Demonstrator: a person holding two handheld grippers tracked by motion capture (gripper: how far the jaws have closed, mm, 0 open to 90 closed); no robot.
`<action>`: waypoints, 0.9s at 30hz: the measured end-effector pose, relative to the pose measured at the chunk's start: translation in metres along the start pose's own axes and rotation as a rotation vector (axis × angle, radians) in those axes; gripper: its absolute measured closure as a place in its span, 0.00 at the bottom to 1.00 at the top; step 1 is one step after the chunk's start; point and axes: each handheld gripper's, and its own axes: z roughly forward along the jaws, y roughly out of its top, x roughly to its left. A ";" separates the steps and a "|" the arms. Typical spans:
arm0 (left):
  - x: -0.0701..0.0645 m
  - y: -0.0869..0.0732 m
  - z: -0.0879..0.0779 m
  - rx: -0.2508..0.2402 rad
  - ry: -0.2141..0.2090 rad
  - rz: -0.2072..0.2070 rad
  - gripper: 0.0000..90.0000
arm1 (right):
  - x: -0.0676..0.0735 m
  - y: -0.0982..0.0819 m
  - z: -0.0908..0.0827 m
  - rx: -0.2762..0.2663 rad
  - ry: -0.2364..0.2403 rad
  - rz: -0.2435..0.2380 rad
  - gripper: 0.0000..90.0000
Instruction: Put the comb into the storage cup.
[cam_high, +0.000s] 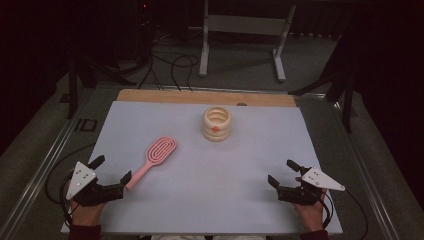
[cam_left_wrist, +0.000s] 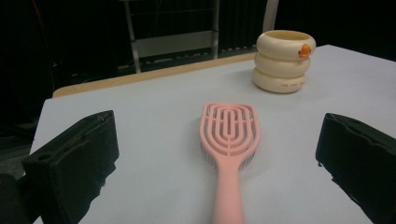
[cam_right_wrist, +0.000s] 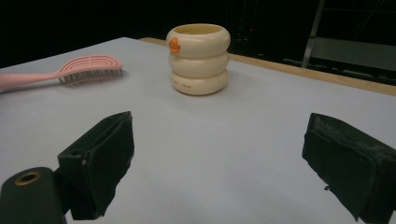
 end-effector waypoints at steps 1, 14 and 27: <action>0.000 0.000 0.000 -0.003 -0.006 -0.003 0.00 | 0.000 0.000 0.001 0.000 0.001 -0.001 0.10; 0.000 0.000 0.001 0.017 0.008 -0.003 0.00 | 0.005 0.001 0.008 0.008 0.007 0.002 0.10; 0.000 0.010 0.004 0.095 -0.002 -0.009 0.00 | 0.007 -0.001 0.008 0.010 -0.001 0.004 0.10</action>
